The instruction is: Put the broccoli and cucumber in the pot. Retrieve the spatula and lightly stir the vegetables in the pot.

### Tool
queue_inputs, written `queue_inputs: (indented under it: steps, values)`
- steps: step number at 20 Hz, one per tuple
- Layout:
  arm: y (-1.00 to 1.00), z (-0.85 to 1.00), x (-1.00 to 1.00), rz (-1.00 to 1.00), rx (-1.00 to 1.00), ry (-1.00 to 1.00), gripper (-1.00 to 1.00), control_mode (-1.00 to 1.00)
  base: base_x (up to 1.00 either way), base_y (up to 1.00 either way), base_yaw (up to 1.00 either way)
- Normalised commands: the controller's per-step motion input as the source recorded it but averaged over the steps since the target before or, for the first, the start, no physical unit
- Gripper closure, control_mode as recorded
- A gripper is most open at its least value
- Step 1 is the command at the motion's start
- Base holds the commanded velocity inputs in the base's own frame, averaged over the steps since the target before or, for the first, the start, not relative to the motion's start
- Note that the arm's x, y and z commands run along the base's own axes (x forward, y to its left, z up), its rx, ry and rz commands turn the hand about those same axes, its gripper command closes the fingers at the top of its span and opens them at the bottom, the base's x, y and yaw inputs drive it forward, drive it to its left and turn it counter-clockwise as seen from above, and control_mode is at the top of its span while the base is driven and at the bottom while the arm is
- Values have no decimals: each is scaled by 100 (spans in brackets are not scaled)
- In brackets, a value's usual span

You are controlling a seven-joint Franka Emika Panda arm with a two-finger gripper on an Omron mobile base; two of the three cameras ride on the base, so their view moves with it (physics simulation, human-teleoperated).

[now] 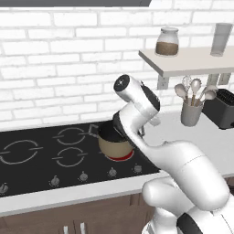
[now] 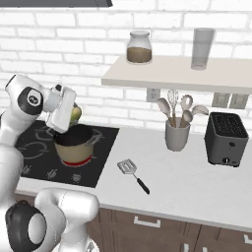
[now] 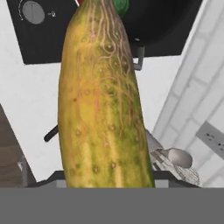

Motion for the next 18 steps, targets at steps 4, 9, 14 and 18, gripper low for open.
queue_inputs:
  steps: [4, 9, 14, 18]
  values:
    - [40, -77, 91, 0, -33, 21, 100, -100, 0, 0, 0]
    - [41, -81, 100, 0, -30, 24, 100, -100, 0, 0, 0]
    - [32, -54, 97, 0, -17, 27, 100, -100, 0, 0, 0]
    - [10, -42, 70, 0, -7, 24, 100, -100, 0, 0, 0]
